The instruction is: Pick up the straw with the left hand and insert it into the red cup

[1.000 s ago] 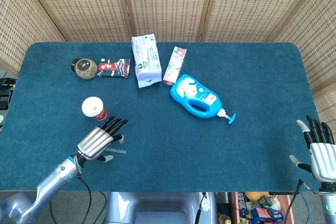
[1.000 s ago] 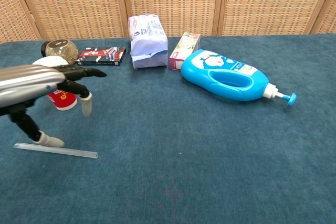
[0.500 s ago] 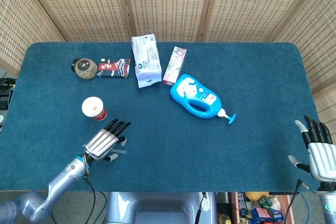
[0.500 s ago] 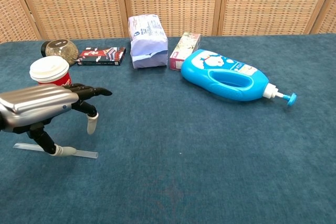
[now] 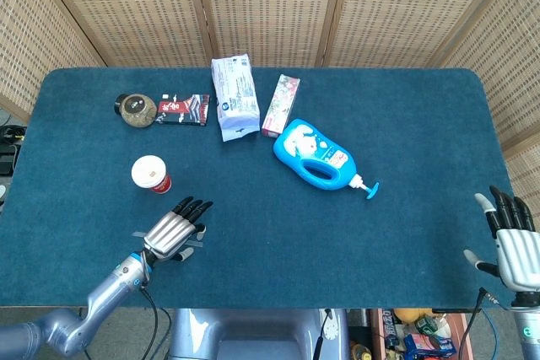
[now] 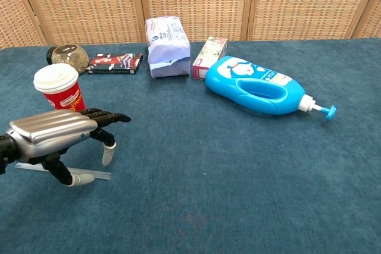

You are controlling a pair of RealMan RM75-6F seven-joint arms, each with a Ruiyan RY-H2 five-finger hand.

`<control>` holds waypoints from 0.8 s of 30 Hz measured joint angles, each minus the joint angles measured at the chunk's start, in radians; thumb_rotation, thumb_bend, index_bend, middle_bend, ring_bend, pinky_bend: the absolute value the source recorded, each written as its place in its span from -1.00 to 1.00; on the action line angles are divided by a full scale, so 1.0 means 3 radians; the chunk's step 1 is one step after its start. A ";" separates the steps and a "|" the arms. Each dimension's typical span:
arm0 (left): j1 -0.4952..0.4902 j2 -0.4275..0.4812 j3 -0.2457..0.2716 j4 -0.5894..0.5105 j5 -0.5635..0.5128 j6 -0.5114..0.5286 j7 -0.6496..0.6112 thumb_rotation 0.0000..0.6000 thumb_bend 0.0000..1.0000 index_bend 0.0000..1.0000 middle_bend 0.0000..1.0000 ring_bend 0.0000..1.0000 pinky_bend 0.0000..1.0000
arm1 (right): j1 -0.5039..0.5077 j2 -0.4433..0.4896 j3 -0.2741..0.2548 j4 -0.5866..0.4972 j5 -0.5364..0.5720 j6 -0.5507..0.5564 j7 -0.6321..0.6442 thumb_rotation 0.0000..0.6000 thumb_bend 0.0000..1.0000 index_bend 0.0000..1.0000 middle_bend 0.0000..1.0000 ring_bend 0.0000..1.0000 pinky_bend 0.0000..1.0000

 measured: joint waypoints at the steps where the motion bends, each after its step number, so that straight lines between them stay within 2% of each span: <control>1: -0.0002 -0.0013 0.0003 0.0007 -0.0014 0.0001 0.0007 1.00 -0.26 -0.03 -1.00 -1.00 -1.00 | 0.0000 0.0000 -0.0002 0.0000 -0.0001 -0.0002 -0.0001 1.00 -1.00 -1.00 -1.00 -1.00 -1.00; 24: -0.0030 -0.0200 0.0070 0.0157 -0.0185 0.0043 0.0103 1.00 -0.25 -0.03 -1.00 -1.00 -1.00 | 0.0018 0.0000 -0.0007 0.0019 0.0034 -0.0051 0.0032 1.00 -1.00 -1.00 -1.00 -1.00 -1.00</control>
